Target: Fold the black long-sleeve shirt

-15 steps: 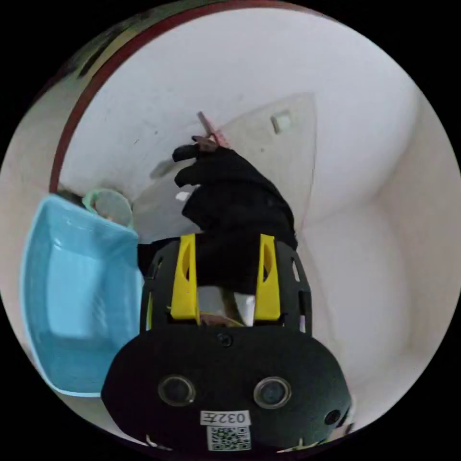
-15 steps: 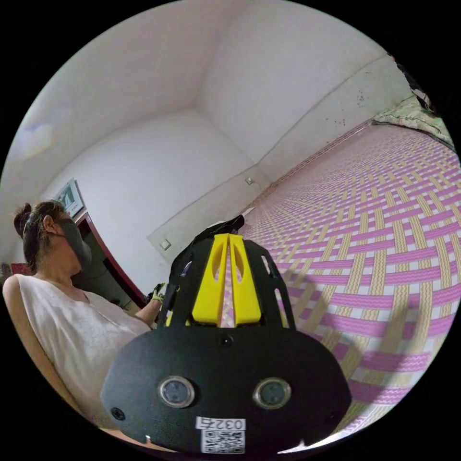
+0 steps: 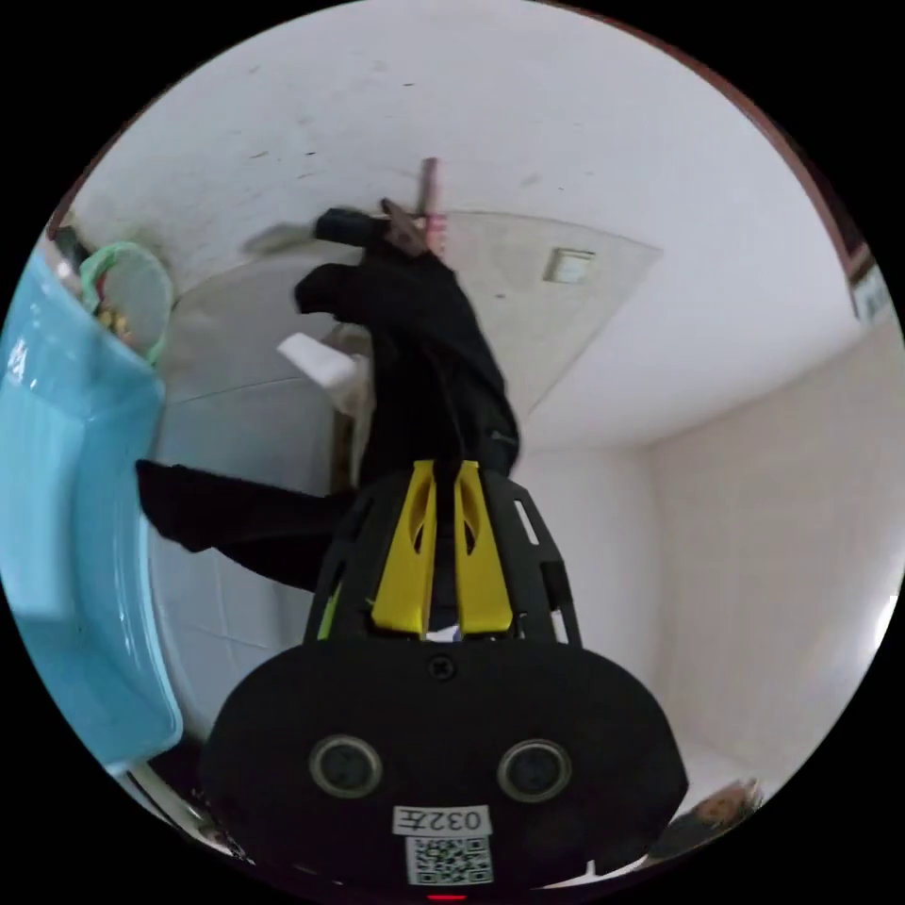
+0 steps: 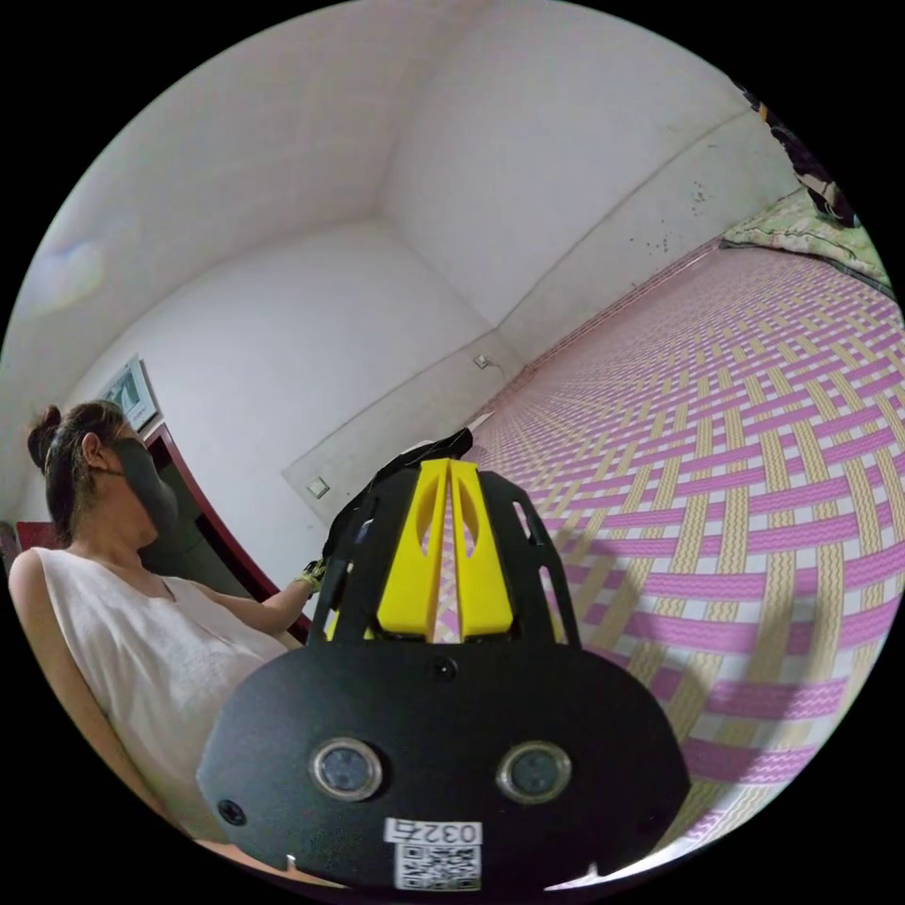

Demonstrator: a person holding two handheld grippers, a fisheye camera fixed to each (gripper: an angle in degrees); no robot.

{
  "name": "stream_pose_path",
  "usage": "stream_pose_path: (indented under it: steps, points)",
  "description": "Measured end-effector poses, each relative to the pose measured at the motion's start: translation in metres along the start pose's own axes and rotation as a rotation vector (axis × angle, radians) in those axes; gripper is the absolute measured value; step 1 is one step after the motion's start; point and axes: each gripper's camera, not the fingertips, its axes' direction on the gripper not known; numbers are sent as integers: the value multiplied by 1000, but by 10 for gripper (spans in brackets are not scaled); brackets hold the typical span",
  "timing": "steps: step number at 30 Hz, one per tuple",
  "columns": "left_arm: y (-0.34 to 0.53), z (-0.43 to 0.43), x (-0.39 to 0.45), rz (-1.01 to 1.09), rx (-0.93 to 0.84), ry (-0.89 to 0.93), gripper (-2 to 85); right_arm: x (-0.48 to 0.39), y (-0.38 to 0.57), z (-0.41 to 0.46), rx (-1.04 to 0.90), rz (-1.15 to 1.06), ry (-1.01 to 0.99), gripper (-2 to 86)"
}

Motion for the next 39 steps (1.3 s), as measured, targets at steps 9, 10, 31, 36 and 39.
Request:
stream_pose_path:
  steps: [9, 10, 31, 36, 39]
  points:
    - [162, 98, 148, 417, -317, 230, -15, 20, -7, -34, 20, -7, -89, -10]
    - [175, 111, 158, 436, -352, 239, -15, 22, -7, -36, 25, -3, -99, -10]
    - [734, 310, 177, -7, -1699, 681, 27, 54, 18, -139, 499, 46, 90, -10]
    - [616, 241, 225, 606, -1468, 473, 83, 56, 18, -164, 406, 12, 126, -9]
    - [571, 218, 225, 754, -1381, 241, 97, 66, 15, -165, 330, 57, 128, -5]
